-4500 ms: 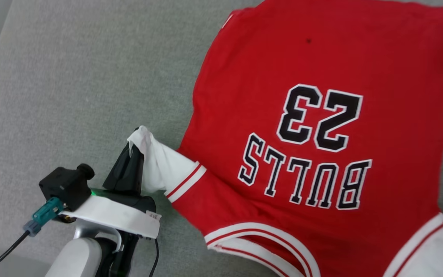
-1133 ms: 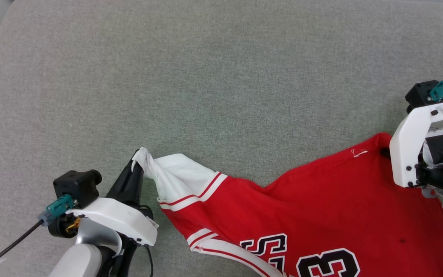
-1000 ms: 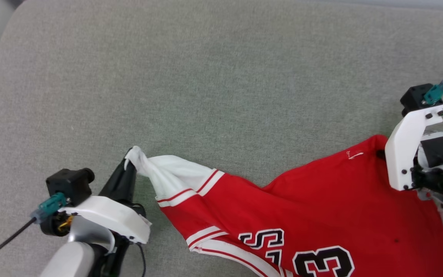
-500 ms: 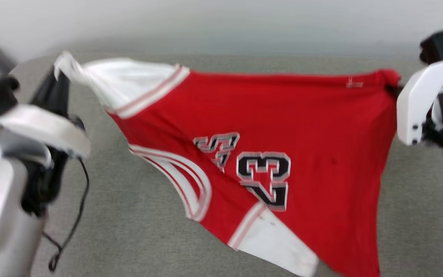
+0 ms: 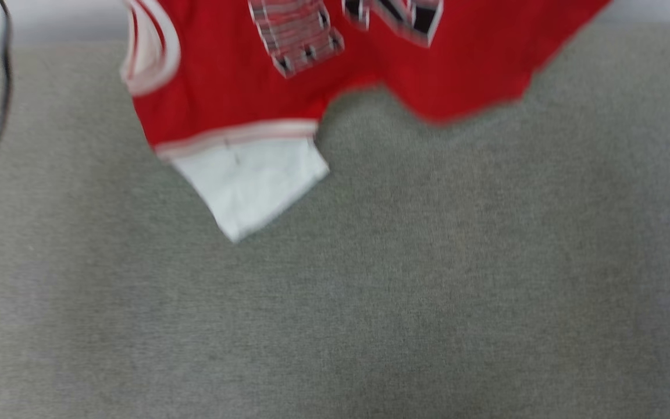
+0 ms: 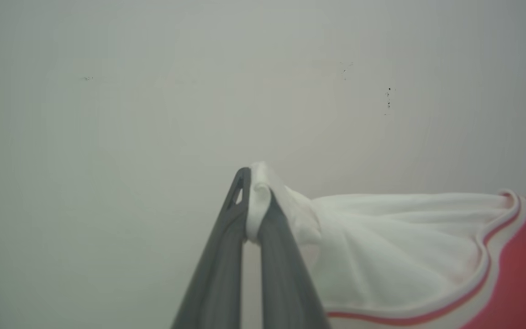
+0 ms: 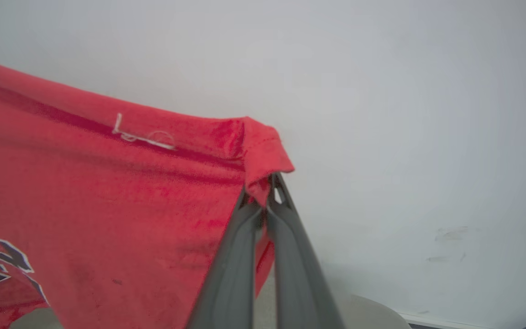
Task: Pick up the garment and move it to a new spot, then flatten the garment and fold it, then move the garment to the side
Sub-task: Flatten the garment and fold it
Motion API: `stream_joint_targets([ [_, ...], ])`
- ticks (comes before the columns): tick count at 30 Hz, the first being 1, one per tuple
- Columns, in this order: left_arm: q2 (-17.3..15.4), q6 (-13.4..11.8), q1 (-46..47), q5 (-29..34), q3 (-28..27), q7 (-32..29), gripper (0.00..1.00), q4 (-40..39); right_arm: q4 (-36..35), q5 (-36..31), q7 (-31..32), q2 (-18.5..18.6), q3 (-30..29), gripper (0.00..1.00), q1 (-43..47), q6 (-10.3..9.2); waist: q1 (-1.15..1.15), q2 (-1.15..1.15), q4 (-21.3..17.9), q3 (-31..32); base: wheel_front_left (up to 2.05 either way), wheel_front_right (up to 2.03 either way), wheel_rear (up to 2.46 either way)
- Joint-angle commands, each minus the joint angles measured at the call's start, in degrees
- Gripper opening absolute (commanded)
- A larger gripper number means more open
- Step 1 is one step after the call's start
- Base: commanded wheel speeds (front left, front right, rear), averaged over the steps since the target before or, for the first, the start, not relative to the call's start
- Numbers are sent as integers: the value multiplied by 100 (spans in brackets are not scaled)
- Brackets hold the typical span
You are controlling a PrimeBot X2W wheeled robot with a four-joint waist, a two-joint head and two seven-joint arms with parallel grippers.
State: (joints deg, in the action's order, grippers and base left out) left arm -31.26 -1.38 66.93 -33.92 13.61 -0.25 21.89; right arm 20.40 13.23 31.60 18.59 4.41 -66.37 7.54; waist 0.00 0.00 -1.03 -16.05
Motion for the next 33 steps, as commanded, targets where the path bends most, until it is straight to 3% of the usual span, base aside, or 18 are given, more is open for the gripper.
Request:
stream_joint_targets([
  [1,-100,46,398,15,-90,27,0,137,78,-141,-154,-35,-55,0,-323,-10,0,0,-161,-559,0,0,0],
  [3,-309,168,1392,111,-178,38,0,347,197,-354,-491,-183,-79,0,-1130,-11,0,0,-307,-1213,0,0,0],
  [7,-426,259,2180,170,-209,52,0,509,301,-487,-798,-293,-73,0,-1817,-11,0,0,-373,-1897,0,0,0],
  [17,-378,447,2853,170,-165,381,0,1193,1244,-437,-1640,-420,338,0,-2832,-10,0,0,-369,-2763,0,0,0],
  [25,-147,650,2583,-46,-121,724,0,1895,2188,-134,-2126,-350,808,0,-3000,-10,0,0,-254,-2837,0,0,0],
  [33,108,838,1257,-512,-88,1158,0,2409,2715,457,-2565,-64,1543,0,-1988,-10,0,0,-16,-1975,0,0,0],
])
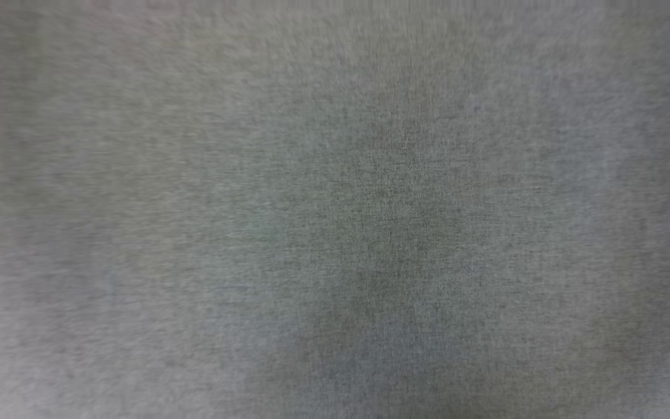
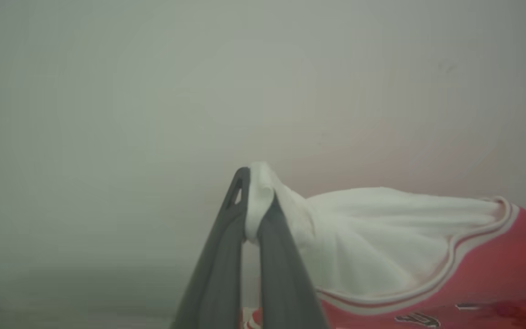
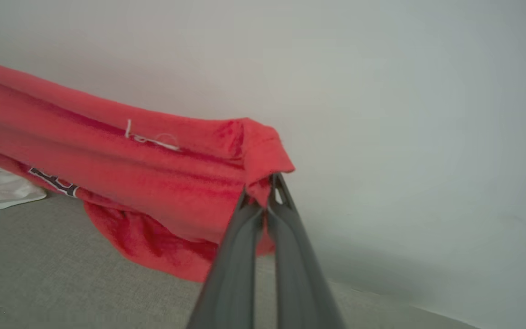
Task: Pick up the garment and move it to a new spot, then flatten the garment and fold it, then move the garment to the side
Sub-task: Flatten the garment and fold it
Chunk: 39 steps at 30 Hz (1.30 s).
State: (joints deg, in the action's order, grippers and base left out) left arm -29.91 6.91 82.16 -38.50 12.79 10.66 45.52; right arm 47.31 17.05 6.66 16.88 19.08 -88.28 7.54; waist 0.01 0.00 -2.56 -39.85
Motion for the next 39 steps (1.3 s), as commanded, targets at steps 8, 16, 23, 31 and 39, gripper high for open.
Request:
stream_joint_targets([
  [8,150,21,-2950,-615,-19,166,0,-28,-308,873,49,515,445,0,2487,-12,-1,0,301,1887,0,0,0],
  [16,325,-418,-5368,-912,-88,151,0,-788,-1192,1146,424,764,76,0,4816,-14,-1,0,342,2947,0,0,0],
  [23,339,-1347,-7593,-1180,-218,-274,0,-2436,-2475,943,984,621,-937,0,7150,-19,-1,0,352,3578,0,0,0],
  [31,219,-2338,-9578,-1417,-373,-873,0,-4276,-4148,562,1887,-240,-2129,0,9439,-16,-1,0,434,3974,0,0,0],
  [39,-2,-2535,-9625,-1310,-296,-1180,0,-5230,-5154,187,2657,-753,-2385,0,9925,-11,-1,0,400,3800,0,0,0],
])
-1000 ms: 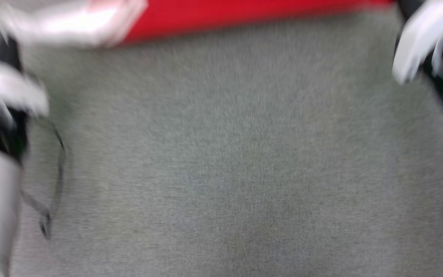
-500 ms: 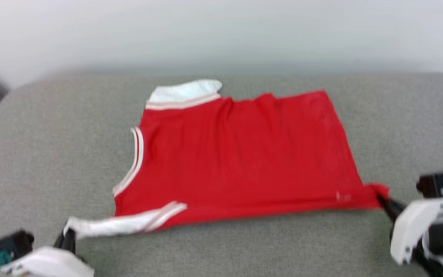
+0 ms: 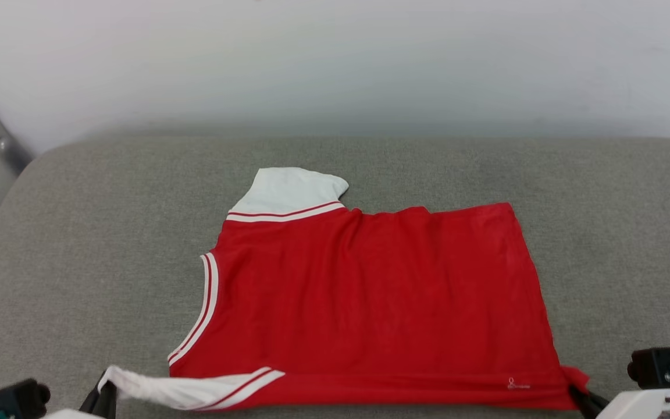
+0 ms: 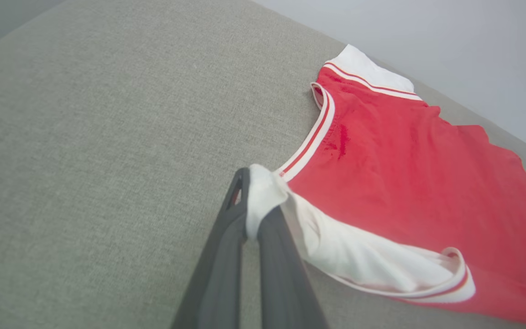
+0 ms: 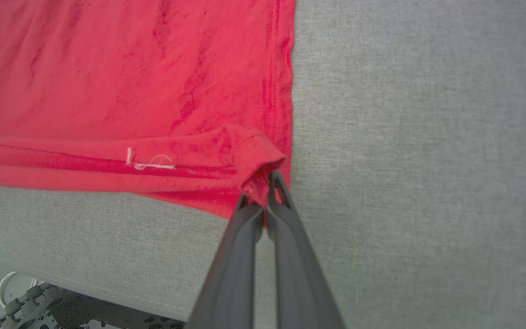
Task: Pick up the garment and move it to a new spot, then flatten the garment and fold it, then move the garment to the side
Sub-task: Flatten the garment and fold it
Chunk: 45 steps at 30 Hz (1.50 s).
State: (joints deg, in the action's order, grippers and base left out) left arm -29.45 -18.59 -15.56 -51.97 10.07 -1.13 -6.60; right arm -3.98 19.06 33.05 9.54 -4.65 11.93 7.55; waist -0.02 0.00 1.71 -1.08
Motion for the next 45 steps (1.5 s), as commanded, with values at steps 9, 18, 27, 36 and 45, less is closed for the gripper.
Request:
stream_joint_targets([
  [9,-6,395,1526,266,361,-163,0,394,428,-225,135,178,320,0,-1317,-10,2,0,-108,-706,0,0,0],
  [18,317,916,2482,256,727,-138,0,1341,1309,-300,-364,243,683,44,-2140,-10,2,0,-77,-1198,0,0,0],
  [27,504,1286,2698,121,756,101,100,2307,1675,-102,-1508,259,902,100,-1958,-10,2,0,-124,-915,0,0,0],
  [36,93,1086,2408,111,592,-80,100,1999,1111,-410,-2906,125,749,100,-1475,-9,2,0,-282,-241,0,0,0],
  [45,-636,813,2119,-123,603,-1302,100,1094,324,-808,-3280,-194,509,100,-961,-9,2,0,-465,27,0,0,0],
])
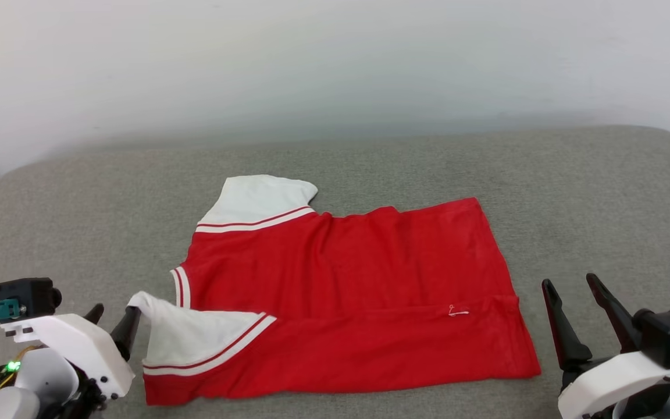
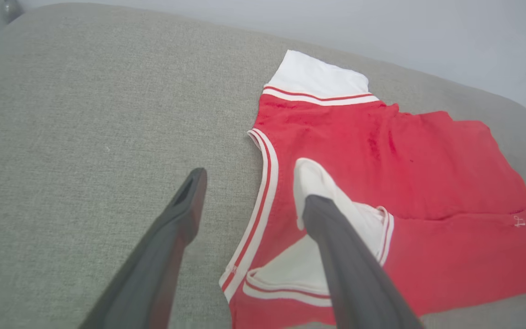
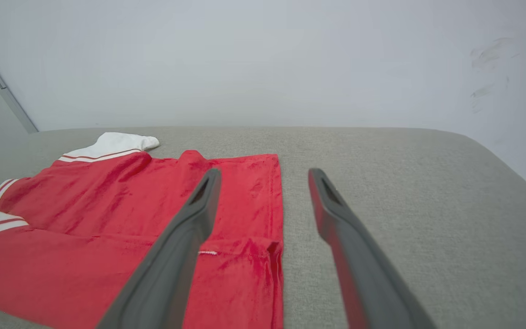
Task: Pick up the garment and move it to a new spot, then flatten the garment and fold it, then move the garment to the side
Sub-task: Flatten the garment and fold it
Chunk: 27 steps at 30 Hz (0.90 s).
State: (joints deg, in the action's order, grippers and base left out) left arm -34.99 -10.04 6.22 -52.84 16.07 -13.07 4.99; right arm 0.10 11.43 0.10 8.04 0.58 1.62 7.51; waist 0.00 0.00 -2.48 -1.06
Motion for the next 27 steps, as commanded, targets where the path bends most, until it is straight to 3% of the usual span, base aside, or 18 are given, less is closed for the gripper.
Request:
stream_joint_targets([
  [1,-83,-43,-58,-36,4,-108,100,-65,-85,-46,14,-44,-14,100,70,-4,0,0,-46,24,0,0,0],
  [8,-691,-186,-378,-300,242,-1426,100,-480,-705,-207,151,-176,-19,100,342,-4,0,0,-255,-94,0,0,0],
  [12,-818,-224,-658,-494,329,-1810,100,-633,-961,-236,211,-243,-10,100,375,-4,0,0,-359,-233,0,0,0],
  [19,-624,-83,-687,-614,489,-1888,100,-404,-1181,-266,237,-321,40,100,247,-4,0,0,-389,-650,0,0,0],
  [24,-211,214,-427,-771,683,-1896,100,54,-1265,-335,208,-326,39,100,102,-4,0,0,-341,-895,0,0,0],
  [25,-101,288,-399,-808,751,-1919,63,172,-1278,-343,213,-322,34,100,81,-4,0,0,-333,-917,0,0,0],
  [27,59,462,-340,-886,886,-1991,0,355,-1295,-355,233,-305,22,100,48,-4,0,0,-314,-922,0,0,0],
])
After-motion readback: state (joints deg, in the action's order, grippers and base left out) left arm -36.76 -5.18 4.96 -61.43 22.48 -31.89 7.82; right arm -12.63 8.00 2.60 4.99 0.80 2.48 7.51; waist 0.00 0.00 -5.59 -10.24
